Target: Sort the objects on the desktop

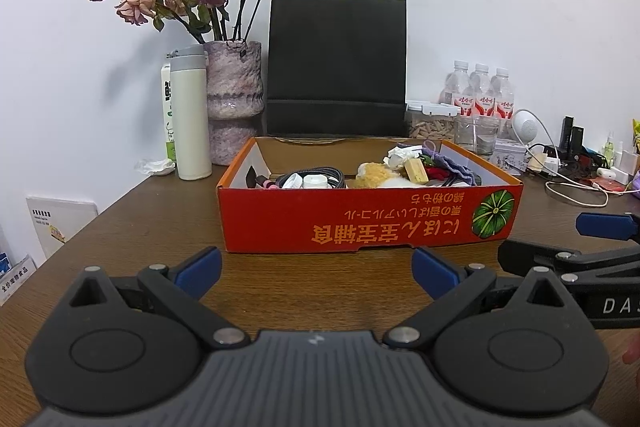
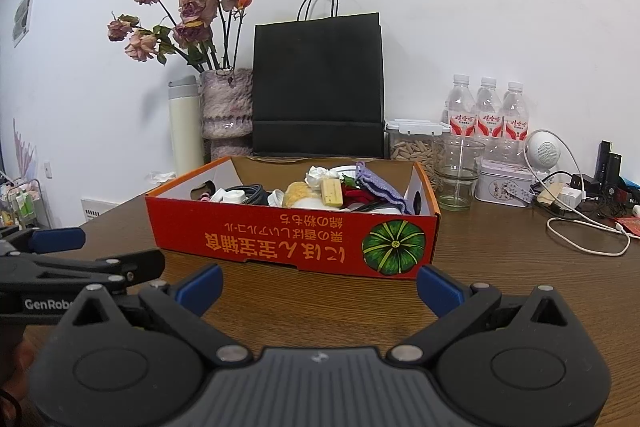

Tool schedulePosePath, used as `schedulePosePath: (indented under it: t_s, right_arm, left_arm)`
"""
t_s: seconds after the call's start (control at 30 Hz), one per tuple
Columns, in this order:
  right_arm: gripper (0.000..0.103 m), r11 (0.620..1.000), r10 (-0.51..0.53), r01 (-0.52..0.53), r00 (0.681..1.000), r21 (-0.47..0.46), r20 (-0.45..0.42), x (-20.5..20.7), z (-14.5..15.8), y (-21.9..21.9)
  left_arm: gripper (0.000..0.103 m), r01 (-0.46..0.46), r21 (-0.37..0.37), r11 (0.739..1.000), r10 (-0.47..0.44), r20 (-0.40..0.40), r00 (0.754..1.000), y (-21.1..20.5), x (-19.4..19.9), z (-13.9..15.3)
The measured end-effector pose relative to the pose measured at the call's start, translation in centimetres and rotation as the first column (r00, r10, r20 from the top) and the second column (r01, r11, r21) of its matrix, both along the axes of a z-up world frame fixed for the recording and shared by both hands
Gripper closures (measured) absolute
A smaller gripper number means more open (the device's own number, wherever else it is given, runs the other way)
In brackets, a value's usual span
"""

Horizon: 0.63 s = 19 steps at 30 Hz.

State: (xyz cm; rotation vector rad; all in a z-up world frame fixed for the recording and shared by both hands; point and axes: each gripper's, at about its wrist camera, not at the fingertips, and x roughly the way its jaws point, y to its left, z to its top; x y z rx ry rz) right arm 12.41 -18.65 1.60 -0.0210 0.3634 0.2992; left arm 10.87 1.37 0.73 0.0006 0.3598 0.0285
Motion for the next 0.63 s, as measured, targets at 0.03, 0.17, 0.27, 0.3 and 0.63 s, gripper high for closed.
schedulePosePath:
  t_s: [0.03,0.17,0.27,0.3,0.63]
  right_arm:
    - [0.000,1.000,0.000,0.000,1.000,0.000,0.000,-0.01,0.00,0.01]
    - [0.000,1.000,0.000,0.000,1.000,-0.001,0.000,0.02,-0.01,-0.02]
    - [0.000,1.000,0.002,-0.002,1.000,0.002,0.000,0.01,-0.05,-0.06]
    - [0.000,1.000,0.001,-0.001,1.000,0.001,0.000,0.03,-0.08,-0.08]
    - [0.000,1.000,0.000,0.000,1.000,-0.013,-0.002,-0.02,-0.22,0.17]
  left_arm:
    - [0.000,0.000,0.000,1.000,0.000,0.000,1.000,0.01,0.00,-0.01]
    - [0.000,0.001,0.003,1.000,-0.001,0.002,1.000,-0.01,0.00,0.02]
    - [0.000,0.001,0.004,1.000,-0.001,0.008,1.000,0.03,-0.08,0.06]
    - [0.000,0.000,0.003,1.000,0.000,0.007,1.000,0.05,-0.08,0.07]
    - [0.000,-0.010,0.009,1.000,0.010,0.011,1.000,-0.04,-0.13,0.11]
